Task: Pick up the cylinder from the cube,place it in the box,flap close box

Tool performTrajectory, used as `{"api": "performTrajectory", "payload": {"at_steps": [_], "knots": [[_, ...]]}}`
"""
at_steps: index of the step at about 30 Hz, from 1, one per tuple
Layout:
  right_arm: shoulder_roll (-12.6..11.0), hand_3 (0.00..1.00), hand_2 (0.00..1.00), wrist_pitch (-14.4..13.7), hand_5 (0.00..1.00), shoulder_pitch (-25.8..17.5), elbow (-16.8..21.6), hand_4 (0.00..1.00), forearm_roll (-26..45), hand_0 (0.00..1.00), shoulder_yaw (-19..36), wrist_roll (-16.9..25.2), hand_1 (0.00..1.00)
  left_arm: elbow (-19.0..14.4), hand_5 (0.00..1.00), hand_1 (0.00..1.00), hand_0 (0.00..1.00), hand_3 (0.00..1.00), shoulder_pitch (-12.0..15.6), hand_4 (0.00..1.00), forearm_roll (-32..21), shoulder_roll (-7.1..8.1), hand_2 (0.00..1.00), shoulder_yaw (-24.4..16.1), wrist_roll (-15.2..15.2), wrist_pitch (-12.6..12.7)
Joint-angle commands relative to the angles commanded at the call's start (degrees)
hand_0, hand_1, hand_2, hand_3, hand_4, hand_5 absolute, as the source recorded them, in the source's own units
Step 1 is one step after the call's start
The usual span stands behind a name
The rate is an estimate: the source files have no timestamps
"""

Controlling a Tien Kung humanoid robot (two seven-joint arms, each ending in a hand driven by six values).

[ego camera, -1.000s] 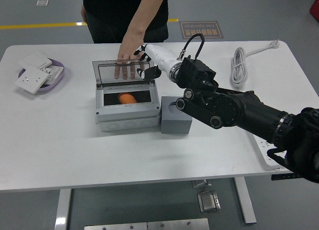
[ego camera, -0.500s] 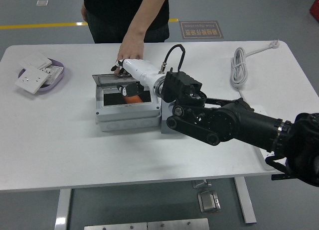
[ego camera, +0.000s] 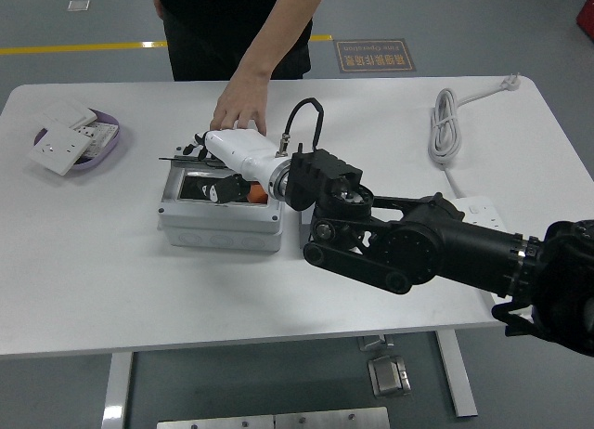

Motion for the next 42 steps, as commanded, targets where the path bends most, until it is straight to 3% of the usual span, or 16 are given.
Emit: {"api": "performTrajectory", "payload": {"at_steps": [14, 21, 26, 30, 37, 42], "knots": [[0.0, 0.781, 0.710, 1.3, 0.168, -1.4, 1.8, 0.601, -2.3, 0.800, 2.0, -0.7, 0.706, 0.0, 0.220, 0.605, 0.577, 0.595, 0.1, 0.625, 0.1, -0.21, 0.561, -0.3, 0.1, 0.1], [-3.7, 0.783, 0.711, 1.9, 0.167, -4.5, 3.9, 0.601, -5.9, 0.800, 9.3, -1.0, 0.706, 0.0, 0.220, 0.605, 0.577, 0.596, 0.3, 0.625, -0.1, -0.44, 0.561, -0.5, 0.3, 0.3], [-8.3, 0.787, 0.710, 1.2, 0.166, -9.8, 7.7, 0.601, -9.0, 0.801, 16.3, 0.1, 0.705, 0.0, 0.220, 0.605, 0.577, 0.596, 0.9, 0.624, -1.3, -0.76, 0.560, 0.1, 0.4, 0.7], [-10.6, 0.787, 0.710, -0.3, 0.166, -14.7, 10.7, 0.601, -10.8, 0.801, 22.7, 2.0, 0.705, 0.0, 0.220, 0.605, 0.577, 0.596, 1.4, 0.624, -2.6, -1.18, 0.560, 0.9, 0.3, 1.0], [-11.5, 0.776, 0.710, -3.9, 0.153, -23.7, 15.6, 0.605, -11.6, 0.807, 34.9, 8.1, 0.704, 0.0, 0.220, 0.605, 0.577, 0.596, 1.8, 0.624, -4.7, -1.78, 0.561, 2.2, -0.1, 1.4], [-11.4, 0.776, 0.710, -6.5, 0.153, -30.6, 17.8, 0.605, -8.0, 0.807, 44.0, 14.2, 0.704, 0.0, 0.220, 0.605, 0.577, 0.596, 2.1, 0.624, -5.8, -1.93, 0.561, 2.9, -0.3, 1.6]]}}
